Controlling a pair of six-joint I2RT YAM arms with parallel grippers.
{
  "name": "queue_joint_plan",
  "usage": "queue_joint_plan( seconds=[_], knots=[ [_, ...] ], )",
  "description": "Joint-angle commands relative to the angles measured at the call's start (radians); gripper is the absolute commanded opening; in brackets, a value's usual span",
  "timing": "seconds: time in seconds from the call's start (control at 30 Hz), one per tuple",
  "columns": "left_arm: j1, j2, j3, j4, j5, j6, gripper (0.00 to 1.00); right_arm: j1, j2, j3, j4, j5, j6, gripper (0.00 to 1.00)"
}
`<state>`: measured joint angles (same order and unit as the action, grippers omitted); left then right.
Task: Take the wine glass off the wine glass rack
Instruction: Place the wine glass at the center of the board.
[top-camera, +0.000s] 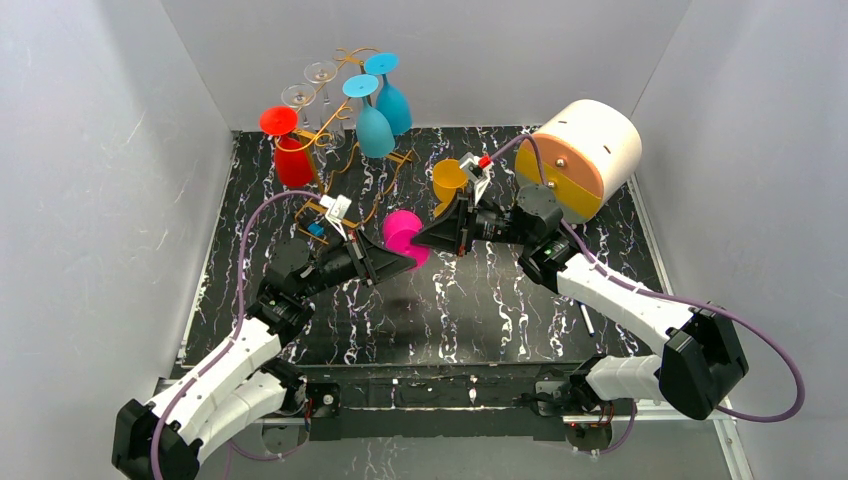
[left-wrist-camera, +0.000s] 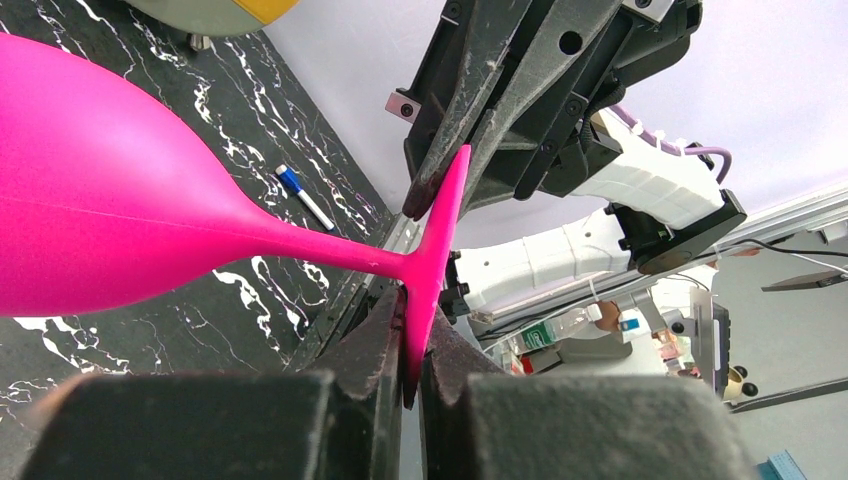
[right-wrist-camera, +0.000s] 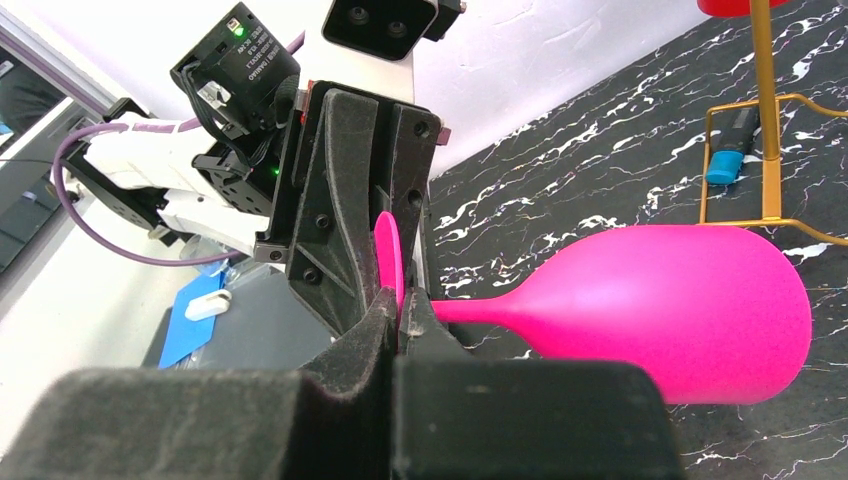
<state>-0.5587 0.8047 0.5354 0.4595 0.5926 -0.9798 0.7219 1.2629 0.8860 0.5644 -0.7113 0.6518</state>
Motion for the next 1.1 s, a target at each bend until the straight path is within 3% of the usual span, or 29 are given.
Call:
queue_joint_plan(
  seconds=[0.0,0.23,0.3,0.37,0.43,0.6,0.73,0.97,1.07],
  knots=[
    [-0.003,0.000,0.001,0.020,0.003,0.003,0.00,0.007,-0.017,0.005,0.055,0.023,-0.025,0.03],
    [-0.004,-0.078,-0.029,-0.006,-0.028,0.080,0.00,0.005,-0.042,0.024,-0.040,0.111,-0.043,0.24],
    [-0.004,-0.097,-0.020,-0.085,-0.051,0.147,0.00,0.006,-0.055,0.032,-0.085,0.159,-0.059,0.25],
    [-0.004,-0.117,-0.012,-0.193,-0.086,0.275,0.00,0.006,-0.066,0.023,-0.079,0.159,-0.063,0.38],
    [-0.004,-0.129,-0.030,-0.191,-0.008,0.369,0.00,0.005,-0.070,0.023,-0.078,0.163,-0.063,0.51],
    [-0.004,-0.132,0.000,-0.267,0.107,0.554,0.00,0.004,-0.080,0.029,-0.122,0.258,-0.073,0.62],
    [-0.004,-0.108,0.007,-0.307,0.188,0.672,0.00,-0.003,-0.093,0.061,-0.244,0.346,-0.160,0.84],
    [-0.004,-0.129,-0.006,-0.387,0.304,0.971,0.00,-0.012,-0.098,0.124,-0.431,0.411,-0.227,0.92],
    [-0.004,-0.125,0.020,-0.464,0.328,1.092,0.00,-0.040,-0.082,0.137,-0.453,0.265,-0.239,0.95]
  ],
)
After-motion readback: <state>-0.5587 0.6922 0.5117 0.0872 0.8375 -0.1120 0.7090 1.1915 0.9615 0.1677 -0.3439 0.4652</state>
